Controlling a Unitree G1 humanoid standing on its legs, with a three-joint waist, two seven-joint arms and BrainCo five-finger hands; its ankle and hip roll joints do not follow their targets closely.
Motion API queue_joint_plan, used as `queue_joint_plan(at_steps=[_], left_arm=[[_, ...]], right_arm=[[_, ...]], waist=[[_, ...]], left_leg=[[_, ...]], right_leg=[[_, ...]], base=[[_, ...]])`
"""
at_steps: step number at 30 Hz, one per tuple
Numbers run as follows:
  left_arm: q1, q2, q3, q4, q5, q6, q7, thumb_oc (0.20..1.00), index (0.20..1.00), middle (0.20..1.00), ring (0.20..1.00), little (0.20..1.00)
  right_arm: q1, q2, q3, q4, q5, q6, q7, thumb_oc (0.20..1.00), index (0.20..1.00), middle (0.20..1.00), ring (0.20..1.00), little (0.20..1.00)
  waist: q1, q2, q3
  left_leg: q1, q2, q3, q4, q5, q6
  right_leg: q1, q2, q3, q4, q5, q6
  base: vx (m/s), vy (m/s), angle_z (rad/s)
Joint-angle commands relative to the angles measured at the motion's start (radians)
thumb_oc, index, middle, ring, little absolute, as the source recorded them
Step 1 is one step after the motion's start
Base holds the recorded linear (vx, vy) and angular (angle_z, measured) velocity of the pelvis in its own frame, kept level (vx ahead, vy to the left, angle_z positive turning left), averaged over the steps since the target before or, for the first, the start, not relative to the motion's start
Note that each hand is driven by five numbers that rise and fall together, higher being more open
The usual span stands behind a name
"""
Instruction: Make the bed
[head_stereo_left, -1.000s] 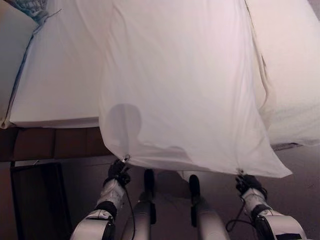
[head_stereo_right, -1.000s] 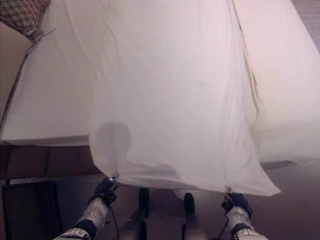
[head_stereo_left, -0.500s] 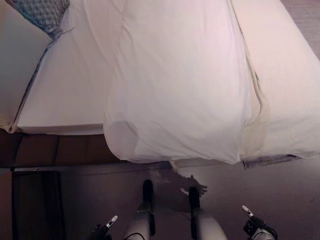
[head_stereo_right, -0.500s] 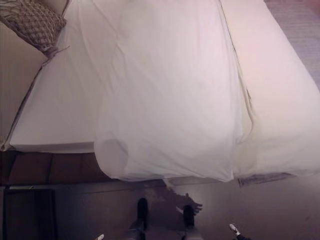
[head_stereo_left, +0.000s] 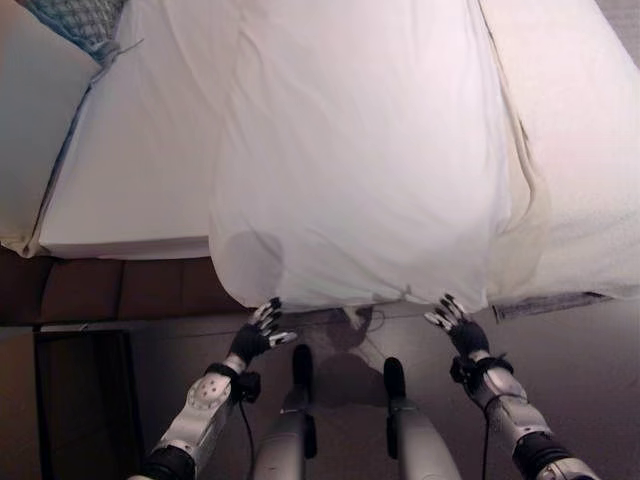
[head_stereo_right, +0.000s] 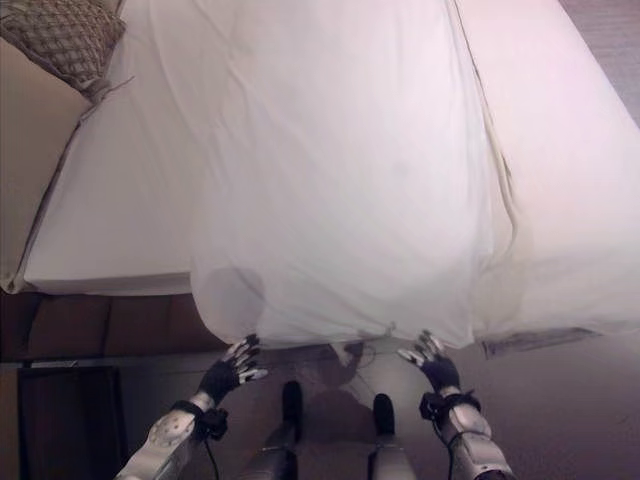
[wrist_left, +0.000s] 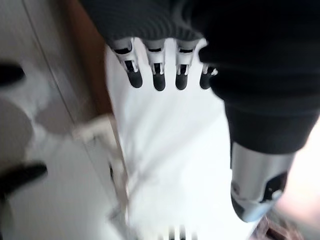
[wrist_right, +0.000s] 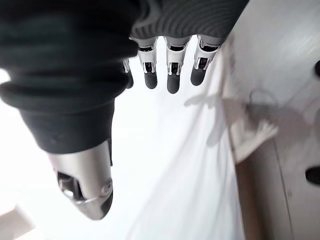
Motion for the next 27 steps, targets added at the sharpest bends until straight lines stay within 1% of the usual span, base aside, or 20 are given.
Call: queue_joint_plan(at_steps=[1,2,3,4,5,6,9,10,12,13,14,15,16,17,18,19,20,22,24,27], left_arm=[[-0.099,0.041,-0.077,-0.092,-0.037,-0.008,-0.131,1.000,1.000,1.000,1.000,1.000],[-0.099,0.041,-0.077,-0.092,-0.037,-0.008,-0.132,1.000,1.000,1.000,1.000,1.000],[-0.182,0.055,-0.139,-0.097,-0.056,0.012,-0.189,1.000,1.000,1.000,1.000,1.000],[-0.220,0.061,-0.175,-0.108,-0.067,0.023,-0.222,1.000,1.000,1.000,1.000,1.000],[-0.221,0.061,-0.175,-0.108,-0.067,0.023,-0.223,1.000,1.000,1.000,1.000,1.000],[-0.313,0.074,-0.248,-0.112,-0.096,0.050,-0.283,1.000,1.000,1.000,1.000,1.000],[-0.388,0.068,-0.292,-0.096,-0.114,0.063,-0.310,1.000,1.000,1.000,1.000,1.000],[-0.456,0.047,-0.303,-0.061,-0.150,0.074,-0.336,1.000,1.000,1.000,1.000,1.000],[-0.479,0.041,-0.301,-0.047,-0.162,0.076,-0.341,1.000,1.000,1.000,1.000,1.000],[-0.502,0.023,-0.289,-0.023,-0.168,0.065,-0.324,1.000,1.000,1.000,1.000,1.000],[-0.572,-0.020,-0.255,0.050,-0.133,0.029,-0.264,1.000,1.000,1.000,1.000,1.000],[-0.602,-0.029,-0.233,0.082,-0.104,0.010,-0.223,1.000,1.000,1.000,1.000,1.000],[-0.620,-0.041,-0.218,0.108,-0.086,0.003,-0.194,1.000,1.000,1.000,1.000,1.000],[-0.640,-0.062,-0.180,0.160,-0.066,-0.005,-0.122,1.000,1.000,1.000,1.000,1.000],[-0.640,-0.062,-0.179,0.161,-0.066,-0.005,-0.123,1.000,1.000,1.000,1.000,1.000],[-0.680,-0.082,-0.141,0.219,-0.035,-0.018,-0.051,1.000,1.000,1.000,1.000,1.000],[-0.718,-0.086,-0.123,0.263,-0.017,-0.026,-0.004,1.000,1.000,1.000,1.000,1.000],[-0.748,-0.078,-0.122,0.286,0.004,-0.036,0.014,1.000,1.000,1.000,1.000,1.000],[-0.829,-0.080,-0.109,0.373,0.076,-0.059,0.124,1.000,1.000,1.000,1.000,1.000],[-0.931,-0.072,-0.119,0.466,0.124,-0.071,0.209,1.000,1.000,1.000,1.000,1.000]], right_arm=[[-0.082,-0.036,0.072,-0.073,0.080,0.024,0.155,1.000,1.000,1.000,1.000,1.000],[-0.082,-0.036,0.072,-0.072,0.080,0.024,0.155,1.000,1.000,1.000,1.000,1.000],[-0.137,-0.042,0.106,-0.068,0.129,0.059,0.218,1.000,1.000,1.000,1.000,1.000],[-0.162,-0.043,0.126,-0.064,0.138,0.073,0.241,1.000,1.000,1.000,1.000,1.000],[-0.163,-0.043,0.126,-0.063,0.138,0.073,0.241,1.000,1.000,1.000,1.000,1.000],[-0.231,-0.053,0.178,-0.061,0.157,0.105,0.297,1.000,1.000,1.000,1.000,1.000],[-0.291,-0.054,0.211,-0.048,0.180,0.130,0.331,1.000,1.000,1.000,1.000,1.000],[-0.340,-0.051,0.235,-0.042,0.216,0.167,0.378,1.000,1.000,1.000,1.000,1.000],[-0.361,-0.055,0.243,-0.043,0.231,0.185,0.395,1.000,1.000,1.000,1.000,1.000],[-0.383,-0.057,0.249,-0.034,0.250,0.196,0.404,1.000,1.000,1.000,1.000,1.000],[-0.457,-0.043,0.253,0.016,0.282,0.201,0.400,1.000,1.000,1.000,1.000,1.000],[-0.485,-0.034,0.248,0.034,0.282,0.192,0.386,1.000,1.000,1.000,1.000,1.000],[-0.507,-0.025,0.239,0.049,0.287,0.188,0.374,1.000,1.000,1.000,1.000,1.000],[-0.546,-0.016,0.232,0.078,0.298,0.183,0.352,1.000,1.000,1.000,1.000,1.000],[-0.546,-0.016,0.232,0.079,0.298,0.183,0.352,1.000,1.000,1.000,1.000,1.000],[-0.609,-0.004,0.223,0.131,0.299,0.169,0.311,1.000,1.000,1.000,1.000,1.000],[-0.656,0.001,0.228,0.165,0.298,0.174,0.299,1.000,1.000,1.000,1.000,1.000],[-0.689,0.001,0.220,0.192,0.306,0.166,0.287,1.000,1.000,1.000,1.000,1.000],[-0.786,0.019,0.208,0.281,0.331,0.150,0.241,1.000,1.000,1.000,1.000,1.000],[-0.890,0.030,0.198,0.388,0.359,0.128,0.188,1.000,1.000,1.000,1.000,1.000]], waist=[[0.001,-0.040,0.041],[0.001,-0.040,0.041],[0.000,-0.040,0.051],[0.000,-0.038,0.056],[0.000,-0.038,0.056],[-0.003,-0.040,0.069],[-0.006,-0.042,0.076],[-0.008,-0.043,0.078],[-0.008,-0.045,0.078],[-0.007,-0.045,0.077],[-0.005,-0.045,0.080],[-0.003,-0.047,0.081],[-0.001,-0.050,0.086],[0.003,-0.050,0.094],[0.002,-0.050,0.090],[0.001,-0.050,0.092],[0.003,-0.051,0.102],[0.002,-0.051,0.101],[0.003,-0.053,0.115],[0.000,-0.054,0.116]], left_leg=[[-0.025,0.015,0.010,0.142,-0.111,-0.050],[-0.025,0.015,0.010,0.142,-0.111,-0.050],[-0.046,0.015,0.006,0.158,-0.111,-0.052],[-0.054,0.015,0.005,0.163,-0.111,-0.053],[-0.055,0.015,0.004,0.164,-0.112,-0.053],[-0.088,0.014,0.002,0.196,-0.116,-0.055],[-0.126,0.015,0.002,0.238,-0.122,-0.057],[-0.157,0.015,0.002,0.261,-0.129,-0.057],[-0.175,0.016,0.003,0.272,-0.131,-0.058],[-0.193,0.018,0.003,0.280,-0.132,-0.059],[-0.226,0.016,-0.001,0.309,-0.139,-0.058],[-0.241,0.017,-0.001,0.320,-0.141,-0.056],[-0.261,0.019,0.002,0.340,-0.144,-0.057],[-0.282,0.019,0.003,0.360,-0.149,-0.056],[-0.286,0.018,0.002,0.359,-0.147,-0.056],[-0.318,0.022,0.007,0.384,-0.155,-0.055],[-0.340,0.024,0.009,0.414,-0.163,-0.057],[-0.365,0.025,0.011,0.436,-0.167,-0.056],[-0.413,0.032,0.011,0.498,-0.193,-0.056],[-0.473,0.038,0.009,0.553,-0.206,-0.062]], right_leg=[[-0.035,-0.008,0.029,-0.041,0.078,0.027],[-0.036,-0.008,0.029,-0.041,0.078,0.027],[-0.055,-0.005,0.026,-0.025,0.074,0.026],[-0.066,-0.002,0.027,-0.016,0.072,0.024],[-0.066,-0.002,0.026,-0.016,0.072,0.024],[-0.099,0.004,0.027,0.013,0.067,0.021],[-0.137,0.008,0.029,0.049,0.063,0.019],[-0.175,0.010,0.028,0.081,0.058,0.018],[-0.196,0.011,0.029,0.093,0.059,0.019],[-0.216,0.012,0.029,0.104,0.058,0.018],[-0.248,0.016,0.029,0.128,0.054,0.017],[-0.271,0.017,0.036,0.144,0.055,0.017],[-0.291,0.017,0.038,0.160,0.057,0.017],[-0.312,0.015,0.040,0.175,0.058,0.018],[-0.316,0.014,0.040,0.175,0.059,0.018],[-0.346,0.015,0.037,0.193,0.053,0.015],[-0.367,0.017,0.036,0.218,0.049,0.012],[-0.391,0.016,0.039,0.235,0.046,0.010],[-0.444,0.024,0.044,0.297,0.029,0.004],[-0.498,0.025,0.039,0.349,0.011,0.001]], base=[[-0.05,-0.012,-0.02],[-0.07,-0.032,0.00],[-0.06,-0.024,0.00],[-0.06,-0.024,0.01],[-0.07,-0.017,0.00],[-0.05,-0.014,0.01],[-0.07,-0.011,0.06],[-0.06,0.001,0.08],[-0.05,0.003,0.04],[-0.10,0.003,0.05],[-0.09,0.013,0.06],[-0.10,0.013,0.03],[-0.07,0.012,-0.01],[-0.05,0.001,-0.06],[-0.06,0.009,-0.10],[-0.06,0.003,-0.09],[-0.06,0.003,-0.06],[-0.04,0.012,-0.01],[-0.05,0.012,-0.02],[-0.02,-0.001,-0.02]])
